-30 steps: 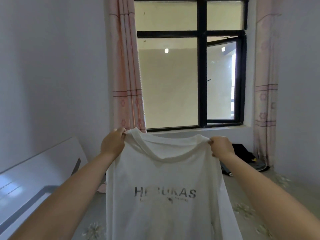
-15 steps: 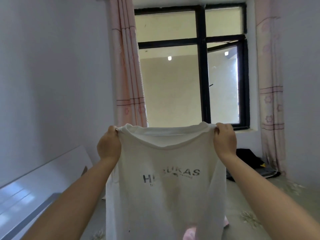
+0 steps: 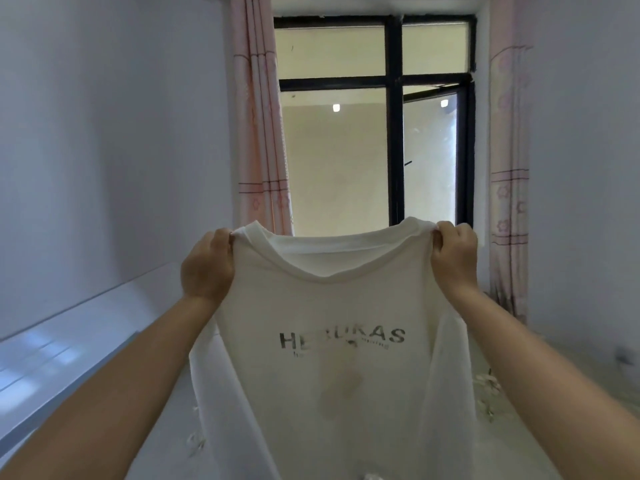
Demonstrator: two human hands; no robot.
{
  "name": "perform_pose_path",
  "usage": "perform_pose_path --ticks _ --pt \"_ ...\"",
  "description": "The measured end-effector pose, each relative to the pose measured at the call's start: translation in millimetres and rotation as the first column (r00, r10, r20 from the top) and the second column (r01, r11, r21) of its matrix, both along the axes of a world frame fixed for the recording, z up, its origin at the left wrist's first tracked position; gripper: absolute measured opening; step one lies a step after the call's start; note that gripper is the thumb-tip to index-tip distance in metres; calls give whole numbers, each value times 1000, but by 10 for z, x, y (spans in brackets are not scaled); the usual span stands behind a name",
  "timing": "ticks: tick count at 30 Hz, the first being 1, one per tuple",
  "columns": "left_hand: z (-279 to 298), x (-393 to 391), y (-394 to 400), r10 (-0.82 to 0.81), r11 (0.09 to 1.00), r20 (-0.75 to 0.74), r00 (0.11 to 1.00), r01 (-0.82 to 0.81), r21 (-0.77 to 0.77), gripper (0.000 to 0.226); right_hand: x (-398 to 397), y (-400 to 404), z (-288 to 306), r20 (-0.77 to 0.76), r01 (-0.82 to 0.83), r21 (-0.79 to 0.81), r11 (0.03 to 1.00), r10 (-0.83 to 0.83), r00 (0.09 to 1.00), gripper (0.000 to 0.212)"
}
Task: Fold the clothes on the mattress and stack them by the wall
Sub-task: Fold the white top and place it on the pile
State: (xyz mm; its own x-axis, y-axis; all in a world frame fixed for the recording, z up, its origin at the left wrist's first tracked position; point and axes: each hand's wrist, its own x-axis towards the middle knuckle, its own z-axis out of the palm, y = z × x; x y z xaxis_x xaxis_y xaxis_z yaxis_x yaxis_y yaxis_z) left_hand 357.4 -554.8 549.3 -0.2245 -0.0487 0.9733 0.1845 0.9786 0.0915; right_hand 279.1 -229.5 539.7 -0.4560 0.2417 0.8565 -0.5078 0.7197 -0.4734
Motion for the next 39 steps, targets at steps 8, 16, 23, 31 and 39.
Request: perform_pose_path --ticks 8,16,23,31,39 --pt "-238 984 -21 83 978 53 995 -71 -195 27 727 190 -195 164 -244 -23 969 244 956 32" --pt "-928 703 -170 99 930 300 949 20 -368 12 422 284 -927 381 -286 -13 958 269 884 35" --pt "-1866 -757 -520 129 973 624 771 22 -228 25 -978 -35 -1743 481 -303 407 862 79 873 14" --pt "-3206 -2911 -612 20 924 883 470 -345 163 46 -2862 -1098 -3314 840 -395 312 864 -57 539 49" --pt "-5183 -2381 -226 218 969 957 -192 -74 -236 53 -2281 -903 -5217 934 -710 343 615 -306 186 53"
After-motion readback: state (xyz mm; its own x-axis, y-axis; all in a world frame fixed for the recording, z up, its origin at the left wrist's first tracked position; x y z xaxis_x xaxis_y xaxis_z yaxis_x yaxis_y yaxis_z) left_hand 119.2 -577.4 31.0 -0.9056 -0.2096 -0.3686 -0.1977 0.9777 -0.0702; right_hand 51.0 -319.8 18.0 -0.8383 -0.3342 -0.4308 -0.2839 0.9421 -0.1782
